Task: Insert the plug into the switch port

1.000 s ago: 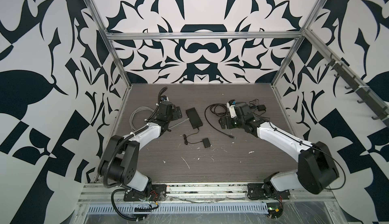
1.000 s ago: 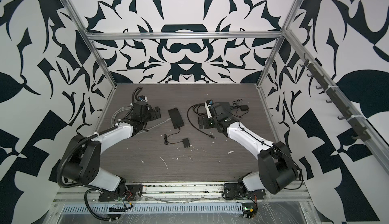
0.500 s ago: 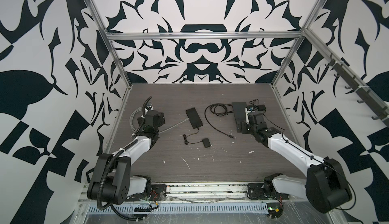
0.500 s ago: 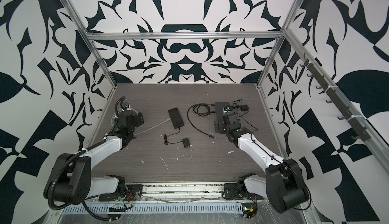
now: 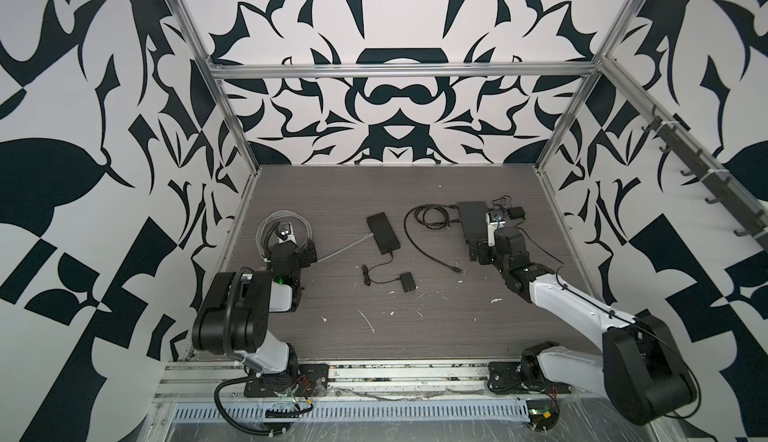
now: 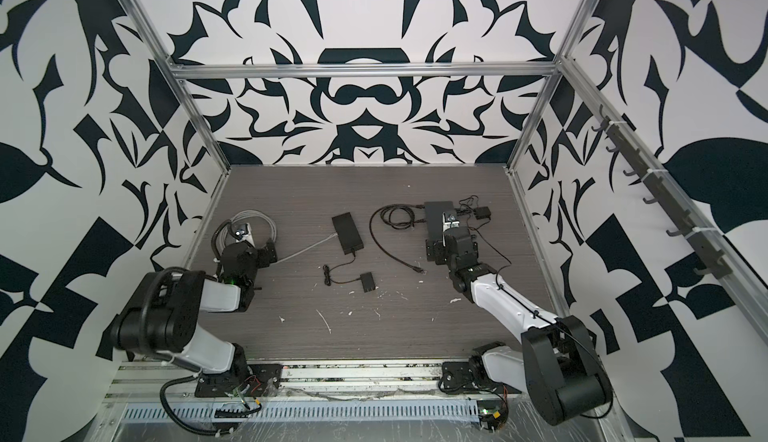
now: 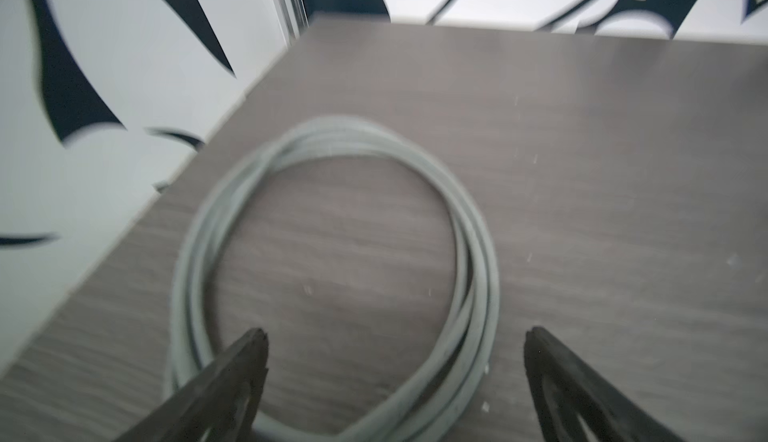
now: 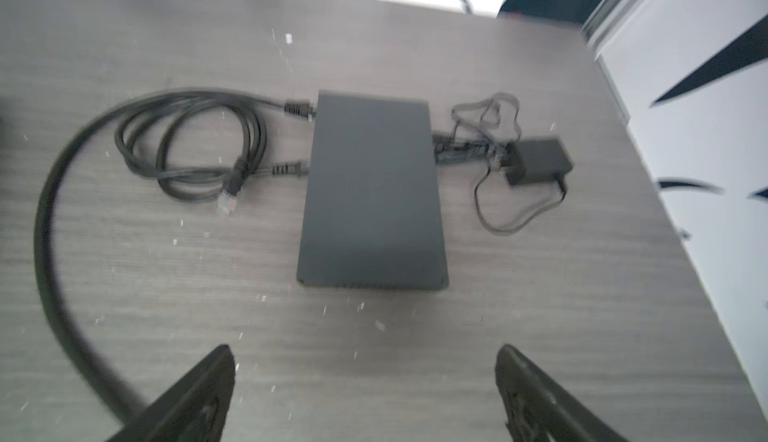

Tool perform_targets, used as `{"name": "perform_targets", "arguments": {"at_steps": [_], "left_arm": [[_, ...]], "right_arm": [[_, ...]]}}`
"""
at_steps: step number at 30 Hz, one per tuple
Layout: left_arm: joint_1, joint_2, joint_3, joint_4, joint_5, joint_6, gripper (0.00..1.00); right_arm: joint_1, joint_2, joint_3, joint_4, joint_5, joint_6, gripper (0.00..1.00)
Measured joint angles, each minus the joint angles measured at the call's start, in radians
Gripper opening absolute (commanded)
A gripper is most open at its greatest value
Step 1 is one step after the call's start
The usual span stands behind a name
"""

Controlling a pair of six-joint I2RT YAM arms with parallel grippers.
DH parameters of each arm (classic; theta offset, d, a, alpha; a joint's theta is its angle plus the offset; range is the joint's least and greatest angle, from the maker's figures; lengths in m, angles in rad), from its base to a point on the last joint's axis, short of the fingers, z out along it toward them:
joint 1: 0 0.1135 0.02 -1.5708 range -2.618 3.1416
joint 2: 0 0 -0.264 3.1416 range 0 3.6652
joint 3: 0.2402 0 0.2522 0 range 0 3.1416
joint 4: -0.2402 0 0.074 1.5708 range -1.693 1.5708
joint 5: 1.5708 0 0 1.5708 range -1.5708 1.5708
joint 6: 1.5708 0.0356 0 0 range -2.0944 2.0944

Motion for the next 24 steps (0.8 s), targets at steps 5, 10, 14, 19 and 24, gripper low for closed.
{"name": "perform_targets", "arguments": {"at_steps": [5, 10, 14, 19, 24], "left_arm": [[0.002, -0.015, 0.031, 0.022, 0.005, -0.002, 0.99], [0.003, -0.023, 0.047, 0.02, 0.005, -0.003, 0.99], [0.004, -0.023, 0.058, 0.01, 0.005, -0.003, 0.99], [0.004, -0.023, 0.059, 0.006, 0.005, -0.003, 0.99], [0.004, -0.023, 0.059, 0.006, 0.005, -0.003, 0.99]], "right_arm": [[-0.069, 0.048, -0.117, 0.216, 0.01, -0.054, 1.0], [-0.095, 0.227, -0.131, 0.451, 0.002, -0.092, 1.0], [-0.107, 0.374, -0.149, 0.618, 0.0, -0.095, 1.0], [-0.129, 0.389, -0.15, 0.653, 0.0, -0.088, 1.0], [-0.133, 0.388, -0.15, 0.673, 0.005, -0.085, 1.0]]}}
